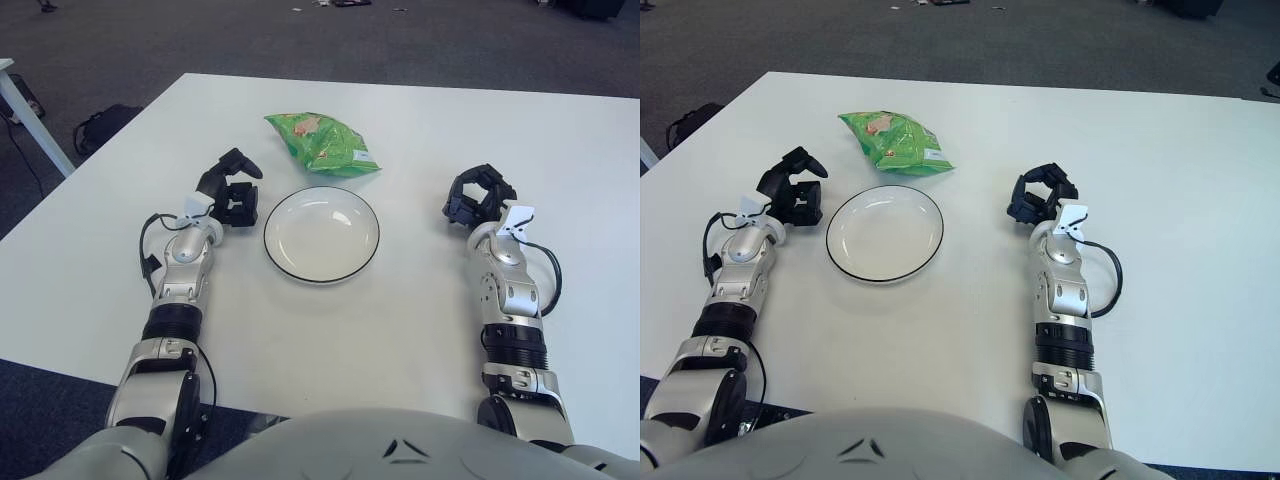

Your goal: Put the snack into the plate.

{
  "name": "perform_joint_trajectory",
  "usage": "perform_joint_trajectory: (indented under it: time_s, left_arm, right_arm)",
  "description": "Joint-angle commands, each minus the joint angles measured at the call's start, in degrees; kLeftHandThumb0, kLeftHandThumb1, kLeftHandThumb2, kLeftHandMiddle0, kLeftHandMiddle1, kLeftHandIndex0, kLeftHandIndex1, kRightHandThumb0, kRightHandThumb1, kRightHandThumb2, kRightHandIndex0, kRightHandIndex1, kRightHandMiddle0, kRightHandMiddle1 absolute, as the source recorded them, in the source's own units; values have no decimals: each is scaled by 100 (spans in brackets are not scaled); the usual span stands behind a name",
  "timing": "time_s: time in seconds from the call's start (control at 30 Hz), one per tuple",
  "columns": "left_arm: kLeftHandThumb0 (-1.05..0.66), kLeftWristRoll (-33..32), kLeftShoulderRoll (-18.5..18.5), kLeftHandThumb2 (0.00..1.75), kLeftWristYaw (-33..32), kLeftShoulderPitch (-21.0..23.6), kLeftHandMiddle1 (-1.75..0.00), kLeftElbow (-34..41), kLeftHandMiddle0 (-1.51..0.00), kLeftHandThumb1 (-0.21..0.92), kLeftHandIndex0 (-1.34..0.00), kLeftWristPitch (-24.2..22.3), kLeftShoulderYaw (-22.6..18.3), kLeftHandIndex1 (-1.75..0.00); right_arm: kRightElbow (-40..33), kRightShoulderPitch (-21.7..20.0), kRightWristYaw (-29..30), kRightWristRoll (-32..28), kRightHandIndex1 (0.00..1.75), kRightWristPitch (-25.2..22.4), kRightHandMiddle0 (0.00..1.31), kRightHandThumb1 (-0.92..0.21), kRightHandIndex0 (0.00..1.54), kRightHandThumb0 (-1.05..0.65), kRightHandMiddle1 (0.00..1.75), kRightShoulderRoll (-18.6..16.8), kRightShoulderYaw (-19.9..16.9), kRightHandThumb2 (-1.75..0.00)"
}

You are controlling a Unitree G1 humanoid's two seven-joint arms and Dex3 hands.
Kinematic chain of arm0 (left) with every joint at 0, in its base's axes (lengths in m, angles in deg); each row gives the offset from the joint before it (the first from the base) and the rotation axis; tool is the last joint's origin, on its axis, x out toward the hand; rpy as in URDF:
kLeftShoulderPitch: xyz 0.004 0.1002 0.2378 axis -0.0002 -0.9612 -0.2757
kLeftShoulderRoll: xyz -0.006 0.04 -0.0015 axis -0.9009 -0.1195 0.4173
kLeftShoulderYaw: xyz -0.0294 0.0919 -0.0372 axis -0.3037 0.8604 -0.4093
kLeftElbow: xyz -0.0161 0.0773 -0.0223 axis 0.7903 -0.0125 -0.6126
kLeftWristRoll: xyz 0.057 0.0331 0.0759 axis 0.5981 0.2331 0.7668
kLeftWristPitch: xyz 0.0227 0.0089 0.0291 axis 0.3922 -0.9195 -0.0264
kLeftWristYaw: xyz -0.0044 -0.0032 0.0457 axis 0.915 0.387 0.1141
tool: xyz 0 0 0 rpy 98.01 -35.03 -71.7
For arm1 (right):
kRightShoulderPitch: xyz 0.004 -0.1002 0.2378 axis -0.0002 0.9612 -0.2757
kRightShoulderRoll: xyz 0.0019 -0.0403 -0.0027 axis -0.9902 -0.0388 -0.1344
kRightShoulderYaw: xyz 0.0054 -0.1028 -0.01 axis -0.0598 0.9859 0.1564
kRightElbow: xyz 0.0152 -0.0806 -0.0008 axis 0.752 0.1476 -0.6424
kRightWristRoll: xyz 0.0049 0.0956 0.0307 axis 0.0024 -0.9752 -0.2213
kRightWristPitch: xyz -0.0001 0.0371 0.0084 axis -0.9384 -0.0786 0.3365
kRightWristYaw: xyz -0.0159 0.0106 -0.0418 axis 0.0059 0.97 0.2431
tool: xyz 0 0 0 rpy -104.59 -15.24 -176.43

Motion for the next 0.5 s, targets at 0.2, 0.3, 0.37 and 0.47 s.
perform_joint_trajectory:
  time_s: [0.2,0.3,0.37,0.47]
  left_arm:
    - [-47,194,42,127,-69,-141,-175,-794,-127,35,-59,725,110,-175]
    - [-47,277,5,126,-106,-94,-175,-942,-126,36,-58,986,144,-175]
    - [-46,463,-58,125,-230,-54,-175,-1047,-126,37,-57,1238,200,-175]
    - [-46,1087,-290,123,-761,91,-175,-1166,-126,38,-56,1630,333,-175]
  right_arm:
    - [253,335,-158,-110,175,-197,65,-27,130,-50,175,-115,-22,-137]
    - [257,342,-210,-116,175,-191,65,-28,129,-50,175,-105,-26,-136]
    - [245,354,-264,-136,175,-199,64,-28,129,-50,175,-93,-28,-136]
    - [226,372,-350,-179,175,-208,64,-29,127,-49,175,-83,-42,-135]
